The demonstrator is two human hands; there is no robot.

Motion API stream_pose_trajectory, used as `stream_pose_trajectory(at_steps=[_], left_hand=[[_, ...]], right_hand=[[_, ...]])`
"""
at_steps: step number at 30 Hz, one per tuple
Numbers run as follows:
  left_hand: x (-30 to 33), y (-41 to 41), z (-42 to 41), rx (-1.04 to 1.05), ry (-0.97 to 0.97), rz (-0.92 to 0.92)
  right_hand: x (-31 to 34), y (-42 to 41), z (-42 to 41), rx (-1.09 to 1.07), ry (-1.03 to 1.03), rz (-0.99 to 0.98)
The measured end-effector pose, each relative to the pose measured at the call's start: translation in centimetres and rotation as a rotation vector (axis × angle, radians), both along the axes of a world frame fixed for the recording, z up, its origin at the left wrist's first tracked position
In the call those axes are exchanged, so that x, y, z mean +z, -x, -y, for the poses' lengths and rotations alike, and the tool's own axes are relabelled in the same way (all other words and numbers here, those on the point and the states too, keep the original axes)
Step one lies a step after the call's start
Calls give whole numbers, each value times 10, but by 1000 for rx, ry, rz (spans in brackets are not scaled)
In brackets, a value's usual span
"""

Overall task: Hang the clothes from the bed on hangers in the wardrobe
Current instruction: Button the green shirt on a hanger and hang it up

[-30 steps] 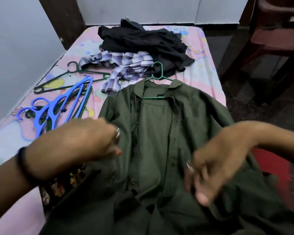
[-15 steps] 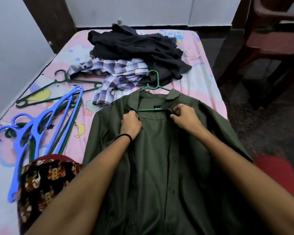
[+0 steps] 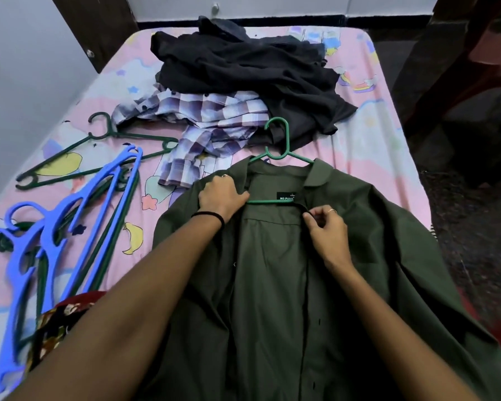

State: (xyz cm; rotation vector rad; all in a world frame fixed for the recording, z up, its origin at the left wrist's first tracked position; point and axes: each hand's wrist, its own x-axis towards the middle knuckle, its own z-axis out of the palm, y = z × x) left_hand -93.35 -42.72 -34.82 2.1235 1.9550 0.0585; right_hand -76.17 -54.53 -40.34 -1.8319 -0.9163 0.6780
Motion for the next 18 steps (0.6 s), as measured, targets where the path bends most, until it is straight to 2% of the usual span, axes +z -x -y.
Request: stream_pose_trajectory(at_steps=[2, 5, 9, 12, 15, 18], left_hand=[[6, 1, -9, -91, 27, -79], [23, 1, -27, -64, 21, -5], [42, -19, -41, 84, 149, 415], [29, -39, -31, 224, 285, 692], [4, -40, -19, 257, 294, 653], [-12, -32, 4, 193, 54, 575]], right_hand=[[-5, -4, 0, 13, -24, -108], [-8, -8, 3, 52, -66, -212], [-9, -11, 5, 66, -117, -321], [-9, -11, 6, 70, -125, -360], [-10, -14, 6, 81, -125, -378], [-10, -16, 7, 81, -133, -380]])
